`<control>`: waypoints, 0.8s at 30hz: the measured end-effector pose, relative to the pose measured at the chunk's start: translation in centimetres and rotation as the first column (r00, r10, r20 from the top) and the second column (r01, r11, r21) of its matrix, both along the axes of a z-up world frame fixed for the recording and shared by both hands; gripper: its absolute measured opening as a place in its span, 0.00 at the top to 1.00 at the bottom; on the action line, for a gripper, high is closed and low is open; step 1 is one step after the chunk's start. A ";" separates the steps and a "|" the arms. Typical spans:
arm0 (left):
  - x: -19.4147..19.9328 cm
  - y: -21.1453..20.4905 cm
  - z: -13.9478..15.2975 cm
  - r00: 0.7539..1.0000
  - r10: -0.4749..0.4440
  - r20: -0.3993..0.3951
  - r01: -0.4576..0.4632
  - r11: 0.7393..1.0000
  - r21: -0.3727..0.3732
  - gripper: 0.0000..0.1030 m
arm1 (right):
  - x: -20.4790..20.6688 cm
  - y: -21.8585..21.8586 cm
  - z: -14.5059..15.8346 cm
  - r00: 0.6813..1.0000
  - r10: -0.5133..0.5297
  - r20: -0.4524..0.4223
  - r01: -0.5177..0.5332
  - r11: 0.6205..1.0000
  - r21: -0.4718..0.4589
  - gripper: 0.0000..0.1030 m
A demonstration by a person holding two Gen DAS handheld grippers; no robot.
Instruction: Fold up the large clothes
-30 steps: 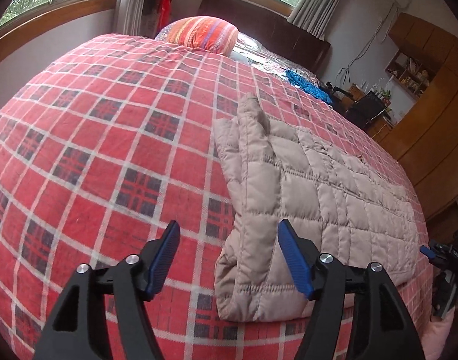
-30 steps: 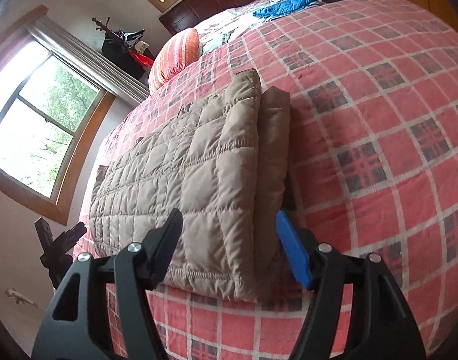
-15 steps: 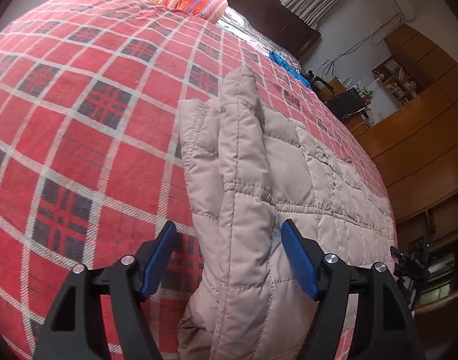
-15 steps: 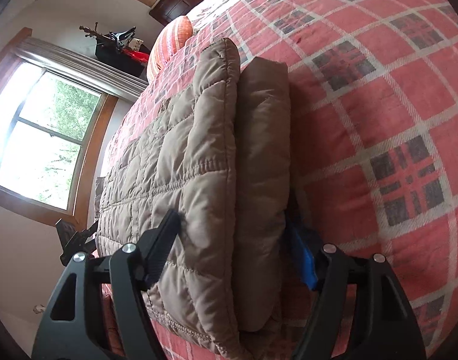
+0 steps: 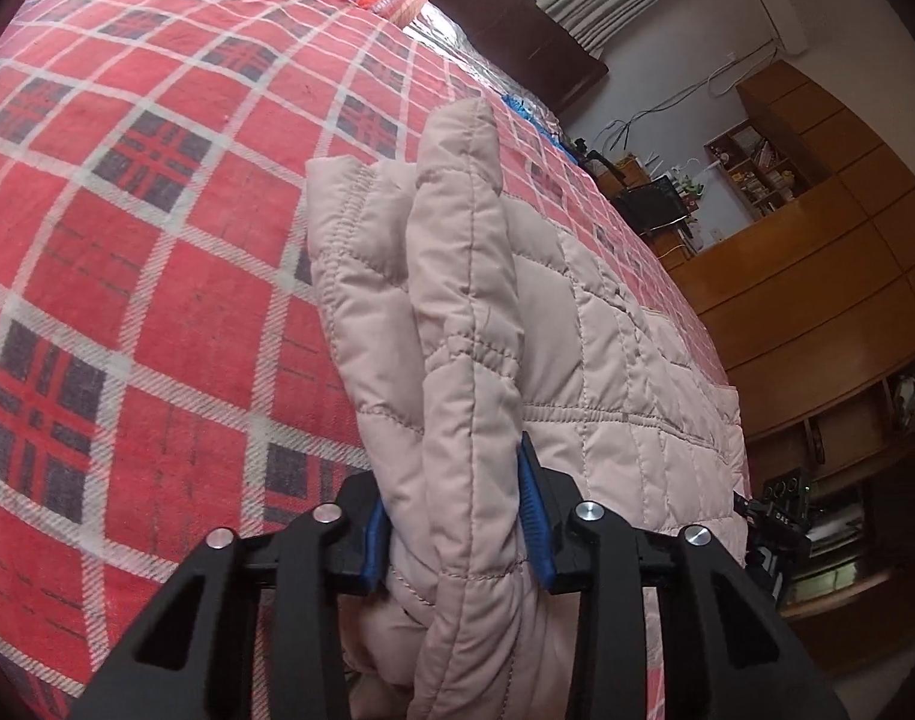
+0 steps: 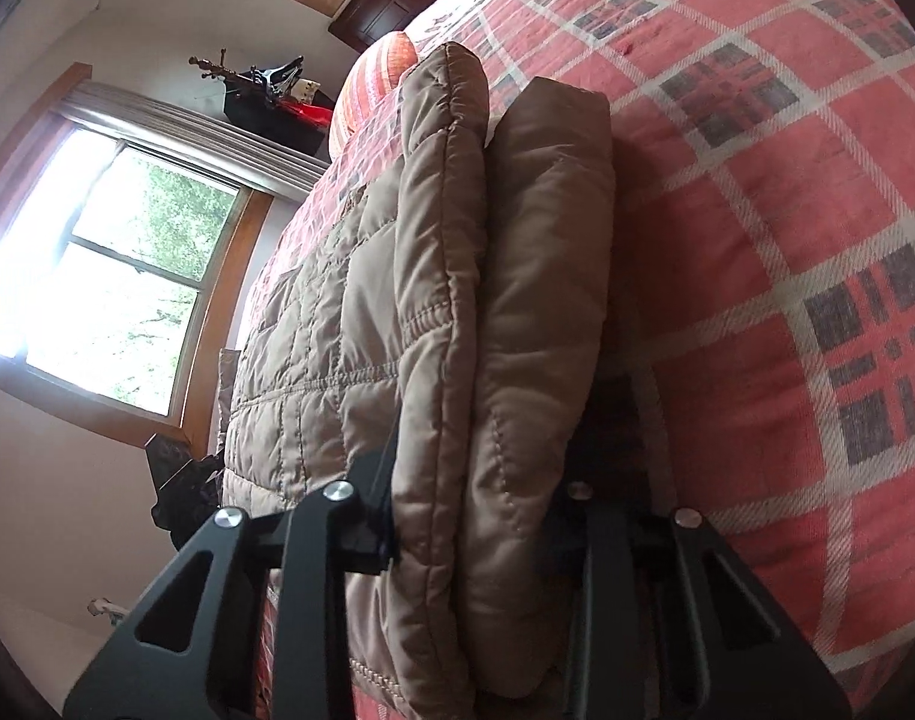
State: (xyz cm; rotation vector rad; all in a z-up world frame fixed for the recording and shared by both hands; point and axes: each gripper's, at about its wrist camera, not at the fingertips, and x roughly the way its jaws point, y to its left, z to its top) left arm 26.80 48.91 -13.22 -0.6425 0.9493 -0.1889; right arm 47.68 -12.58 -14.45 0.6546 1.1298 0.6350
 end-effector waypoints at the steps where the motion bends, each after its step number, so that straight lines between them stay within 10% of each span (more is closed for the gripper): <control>1: -0.1 -0.1 0.1 1.000 0.006 0.007 -0.006 1.000 -0.004 0.76 | -0.1 0.0 0.3 1.000 0.000 0.008 0.000 1.000 -0.005 0.79; 14: -2.6 -2.4 5.9 0.993 0.010 0.116 -0.020 0.996 0.085 0.87 | -3.3 1.8 7.2 0.992 0.020 0.126 -0.012 0.998 -0.058 0.88; 24: -11.9 -5.3 12.8 0.971 -0.070 0.228 0.036 0.988 0.151 0.87 | -12.7 2.5 14.0 0.957 0.105 0.271 -0.073 0.989 -0.128 0.88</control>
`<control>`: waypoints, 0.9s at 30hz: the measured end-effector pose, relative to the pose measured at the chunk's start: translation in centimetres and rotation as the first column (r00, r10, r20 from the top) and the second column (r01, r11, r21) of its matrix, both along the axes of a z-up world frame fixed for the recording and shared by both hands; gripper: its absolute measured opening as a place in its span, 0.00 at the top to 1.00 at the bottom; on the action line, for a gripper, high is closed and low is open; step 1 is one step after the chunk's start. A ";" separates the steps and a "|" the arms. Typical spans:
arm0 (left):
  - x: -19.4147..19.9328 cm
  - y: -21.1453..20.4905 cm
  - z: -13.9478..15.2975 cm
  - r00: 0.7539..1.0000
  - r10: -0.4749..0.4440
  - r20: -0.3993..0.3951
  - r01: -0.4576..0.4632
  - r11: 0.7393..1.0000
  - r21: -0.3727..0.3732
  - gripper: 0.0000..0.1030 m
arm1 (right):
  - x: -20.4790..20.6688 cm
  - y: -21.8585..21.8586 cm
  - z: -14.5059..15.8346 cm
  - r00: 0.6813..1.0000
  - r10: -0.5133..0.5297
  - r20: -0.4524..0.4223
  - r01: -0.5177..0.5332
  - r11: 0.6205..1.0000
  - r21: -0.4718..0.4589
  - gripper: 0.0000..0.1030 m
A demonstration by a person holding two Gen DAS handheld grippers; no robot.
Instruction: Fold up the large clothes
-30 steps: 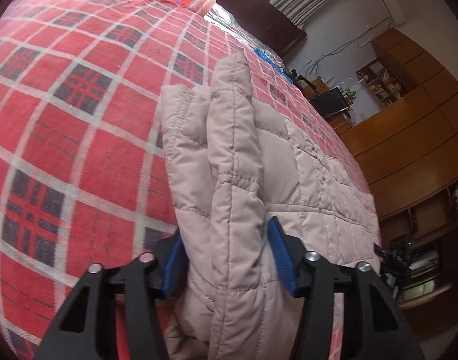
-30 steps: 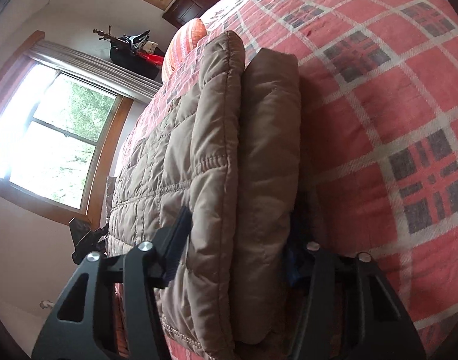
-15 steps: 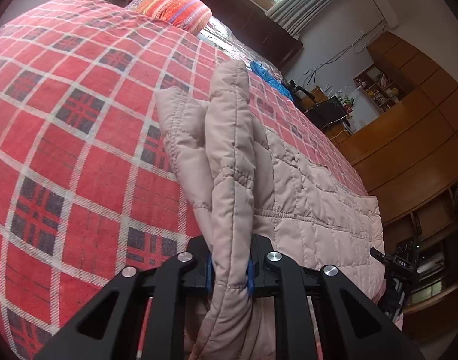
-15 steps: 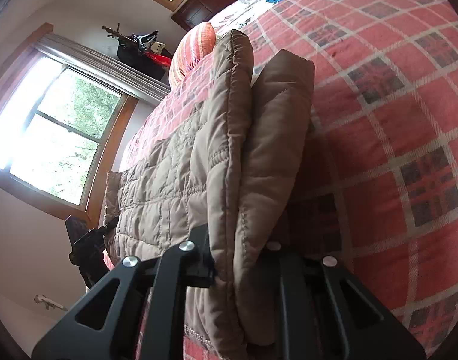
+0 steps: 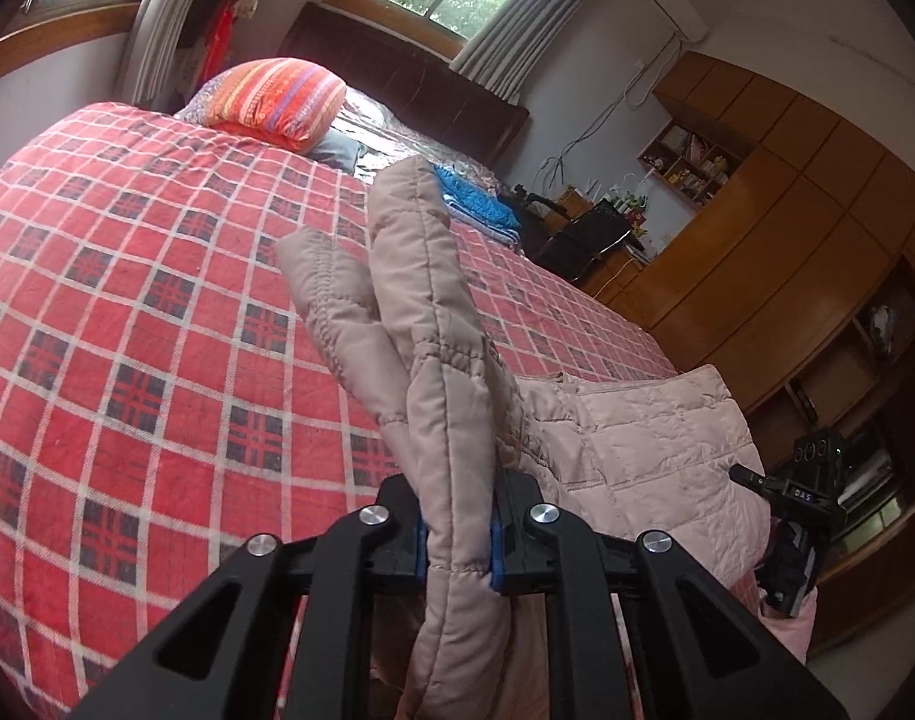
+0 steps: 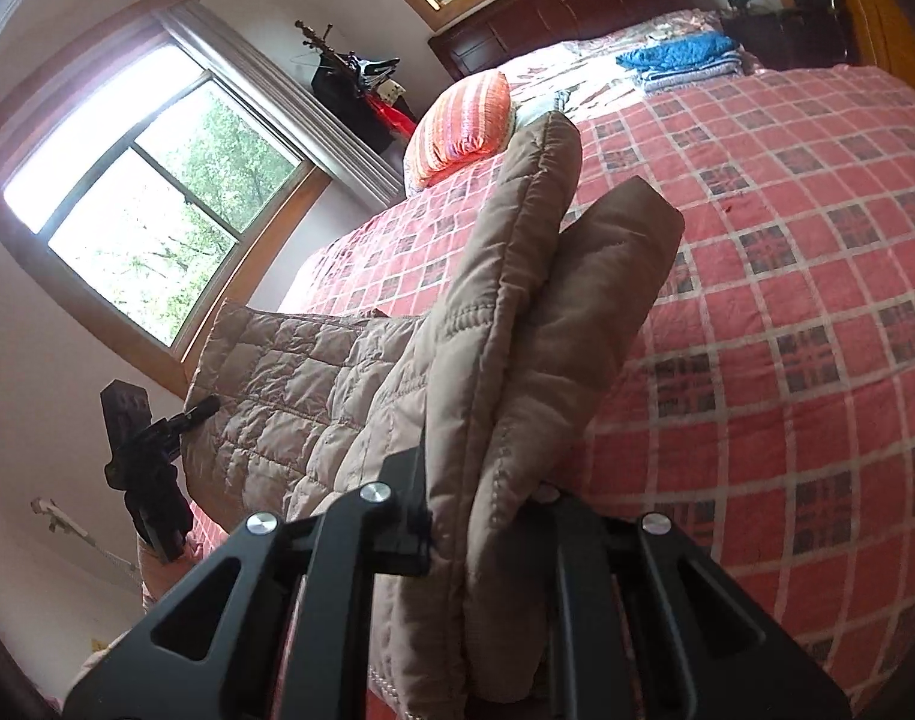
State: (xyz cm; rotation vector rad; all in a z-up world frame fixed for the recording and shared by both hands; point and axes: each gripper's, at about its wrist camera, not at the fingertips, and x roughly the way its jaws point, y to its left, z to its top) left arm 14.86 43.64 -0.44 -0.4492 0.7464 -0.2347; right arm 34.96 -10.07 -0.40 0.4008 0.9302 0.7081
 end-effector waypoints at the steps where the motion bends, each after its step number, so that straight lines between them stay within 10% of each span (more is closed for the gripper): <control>1: -1.1 0.0 0.4 1.000 -0.001 0.009 0.001 1.000 0.001 0.87 | -1.0 0.0 0.3 1.000 -0.003 0.007 0.003 1.000 0.008 0.88; 14: -12.0 2.0 -4.4 0.996 0.026 -0.089 -0.021 0.998 0.055 0.86 | -11.6 1.4 -5.0 0.993 0.038 -0.111 -0.037 0.999 0.010 0.88; 21: -12.0 4.9 -12.1 0.978 0.064 -0.201 -0.064 0.998 0.005 0.79 | -12.1 0.6 -12.5 0.955 -0.043 -0.295 0.052 0.998 0.021 0.83; 27: -12.2 4.9 -13.0 0.983 0.055 -0.173 -0.053 0.998 0.020 0.73 | -13.1 -0.6 -15.1 0.945 -0.036 -0.326 0.083 0.988 0.131 0.79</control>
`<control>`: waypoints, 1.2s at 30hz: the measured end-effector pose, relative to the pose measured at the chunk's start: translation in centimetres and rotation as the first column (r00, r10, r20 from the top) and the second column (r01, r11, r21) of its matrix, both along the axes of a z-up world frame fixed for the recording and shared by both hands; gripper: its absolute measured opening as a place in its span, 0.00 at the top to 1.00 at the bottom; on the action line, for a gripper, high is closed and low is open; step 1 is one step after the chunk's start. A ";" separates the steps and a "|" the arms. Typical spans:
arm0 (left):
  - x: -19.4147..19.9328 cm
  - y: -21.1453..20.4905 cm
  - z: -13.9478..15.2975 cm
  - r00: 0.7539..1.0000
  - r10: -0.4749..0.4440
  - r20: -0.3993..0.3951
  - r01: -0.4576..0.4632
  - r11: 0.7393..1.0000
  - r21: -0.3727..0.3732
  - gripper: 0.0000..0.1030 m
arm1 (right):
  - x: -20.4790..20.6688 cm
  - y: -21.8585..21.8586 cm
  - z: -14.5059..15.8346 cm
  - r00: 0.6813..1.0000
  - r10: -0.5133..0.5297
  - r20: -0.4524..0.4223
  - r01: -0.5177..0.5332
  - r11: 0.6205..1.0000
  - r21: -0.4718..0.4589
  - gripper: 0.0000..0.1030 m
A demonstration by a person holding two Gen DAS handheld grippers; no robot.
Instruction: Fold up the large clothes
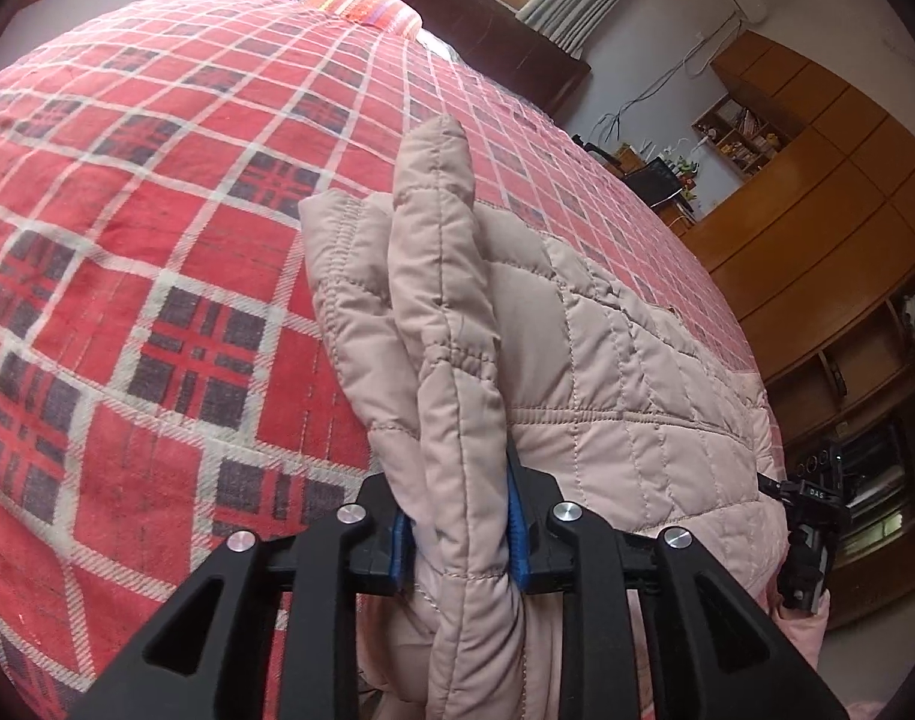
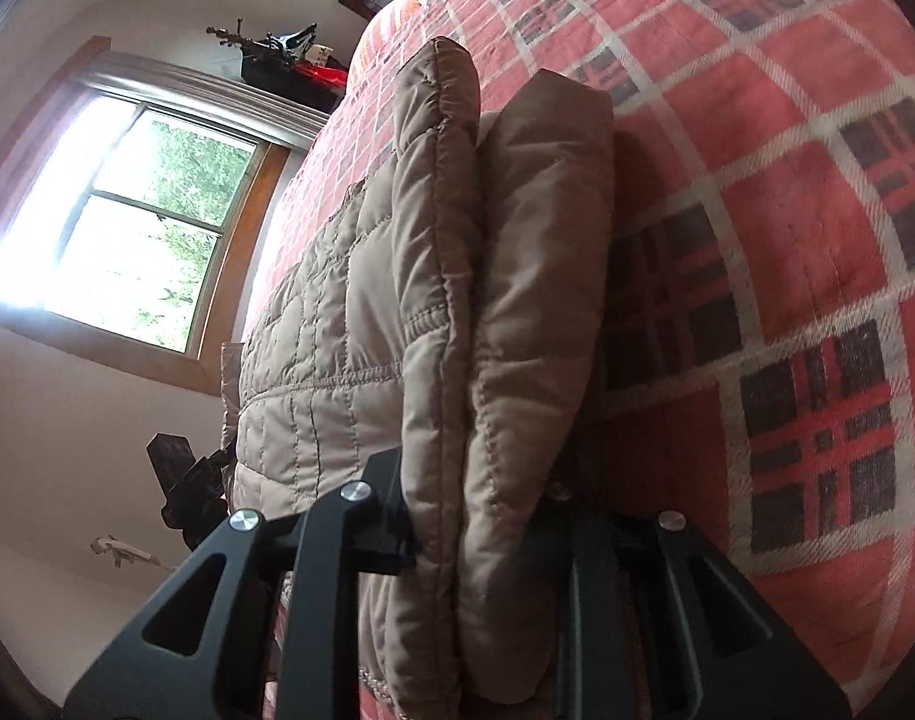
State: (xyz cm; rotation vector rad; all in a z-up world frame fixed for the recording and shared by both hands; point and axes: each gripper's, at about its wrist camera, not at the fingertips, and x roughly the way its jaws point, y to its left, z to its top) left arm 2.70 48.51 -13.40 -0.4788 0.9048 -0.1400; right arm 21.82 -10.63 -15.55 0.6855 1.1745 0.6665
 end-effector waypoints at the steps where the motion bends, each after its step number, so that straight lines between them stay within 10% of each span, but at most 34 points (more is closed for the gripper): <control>1: -0.2 -0.2 -0.1 1.000 -0.001 0.001 0.000 1.000 0.019 0.72 | -0.1 0.0 -0.2 1.000 -0.003 0.000 0.003 1.000 0.004 0.78; 9: -1.6 -0.8 1.2 0.998 0.057 -0.015 -0.056 0.996 0.067 0.56 | -1.0 -0.6 1.6 0.997 -0.023 0.070 0.031 0.993 -0.118 0.56; 21: -4.4 -2.1 5.9 0.992 0.128 -0.010 -0.122 0.963 0.240 0.38 | -5.7 6.3 11.6 0.971 0.077 0.225 0.033 0.894 -0.447 0.56; 36: -4.5 -2.4 4.6 0.988 0.134 -0.073 -0.110 0.957 0.268 0.34 | -3.7 13.4 8.6 0.977 0.189 0.100 -0.107 0.835 -0.540 0.89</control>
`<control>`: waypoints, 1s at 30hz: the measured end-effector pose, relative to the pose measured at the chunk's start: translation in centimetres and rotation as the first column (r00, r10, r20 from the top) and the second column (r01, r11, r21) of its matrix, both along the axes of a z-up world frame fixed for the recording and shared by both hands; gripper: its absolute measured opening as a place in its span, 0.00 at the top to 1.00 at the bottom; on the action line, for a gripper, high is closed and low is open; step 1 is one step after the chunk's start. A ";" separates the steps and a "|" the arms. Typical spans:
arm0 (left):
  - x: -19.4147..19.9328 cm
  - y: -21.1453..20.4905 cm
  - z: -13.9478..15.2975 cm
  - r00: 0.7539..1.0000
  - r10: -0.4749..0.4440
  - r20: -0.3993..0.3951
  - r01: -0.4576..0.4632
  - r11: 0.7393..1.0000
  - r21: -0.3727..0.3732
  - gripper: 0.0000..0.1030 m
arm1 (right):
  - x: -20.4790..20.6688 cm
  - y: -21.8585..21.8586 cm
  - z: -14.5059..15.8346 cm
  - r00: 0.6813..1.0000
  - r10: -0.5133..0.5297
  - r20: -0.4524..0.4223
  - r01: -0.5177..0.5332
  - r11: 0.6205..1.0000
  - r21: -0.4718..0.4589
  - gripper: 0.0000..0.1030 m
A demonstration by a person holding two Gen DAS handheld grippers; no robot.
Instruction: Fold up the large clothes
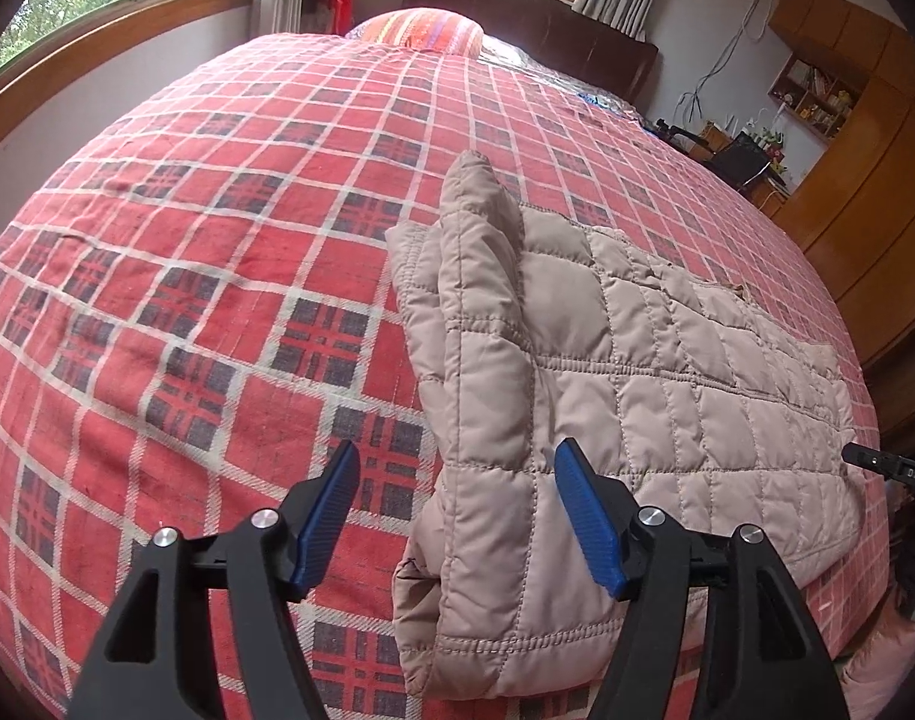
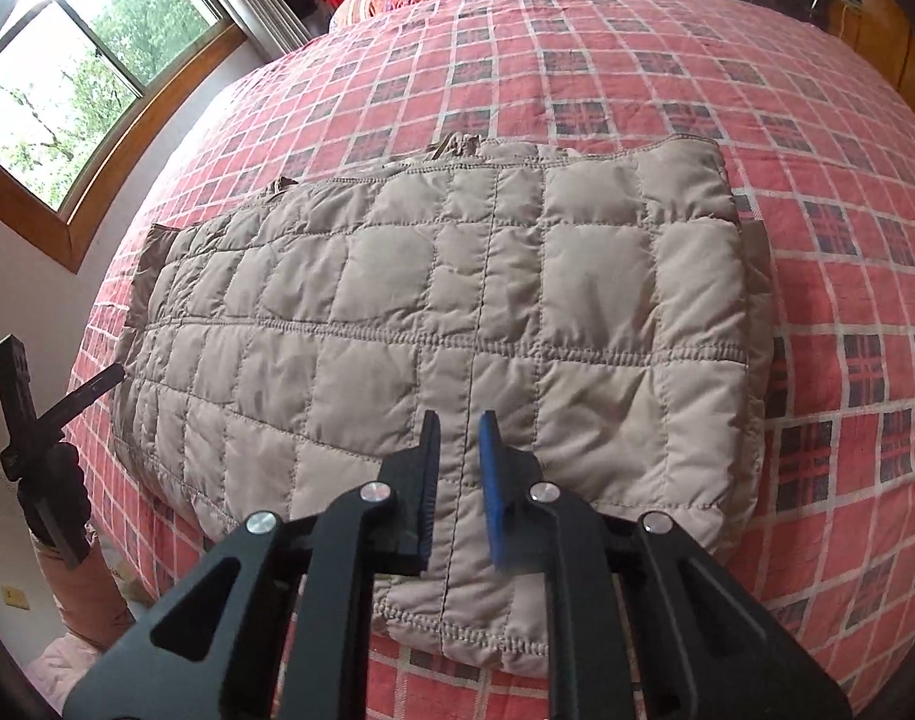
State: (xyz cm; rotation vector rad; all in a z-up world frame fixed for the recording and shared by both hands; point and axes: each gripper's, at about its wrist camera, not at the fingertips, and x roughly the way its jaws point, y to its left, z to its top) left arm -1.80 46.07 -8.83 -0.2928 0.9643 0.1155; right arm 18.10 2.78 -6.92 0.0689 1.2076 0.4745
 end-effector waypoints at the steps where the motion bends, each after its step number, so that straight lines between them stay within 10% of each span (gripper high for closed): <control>1: 0.0 -0.1 0.0 1.000 -0.007 0.002 0.007 1.000 -0.003 0.34 | 0.1 0.2 -0.1 1.000 0.005 -0.004 -0.005 1.000 -0.008 0.91; 11: 0.6 -1.2 -1.7 0.998 -0.046 -0.036 0.046 0.999 0.005 0.28 | 2.0 1.5 -4.3 0.992 -0.001 -0.124 -0.009 0.996 -0.083 0.96; 21: 0.4 -1.5 -3.5 0.993 -0.101 -0.053 0.093 0.986 -0.137 0.24 | 1.6 2.5 -4.4 0.994 -0.007 -0.111 -0.005 0.994 -0.105 0.96; 30: -0.9 -1.1 -3.3 0.994 -0.103 -0.028 0.095 0.974 -0.204 0.65 | 1.8 1.9 -4.3 0.993 -0.016 -0.120 0.005 0.995 -0.098 0.96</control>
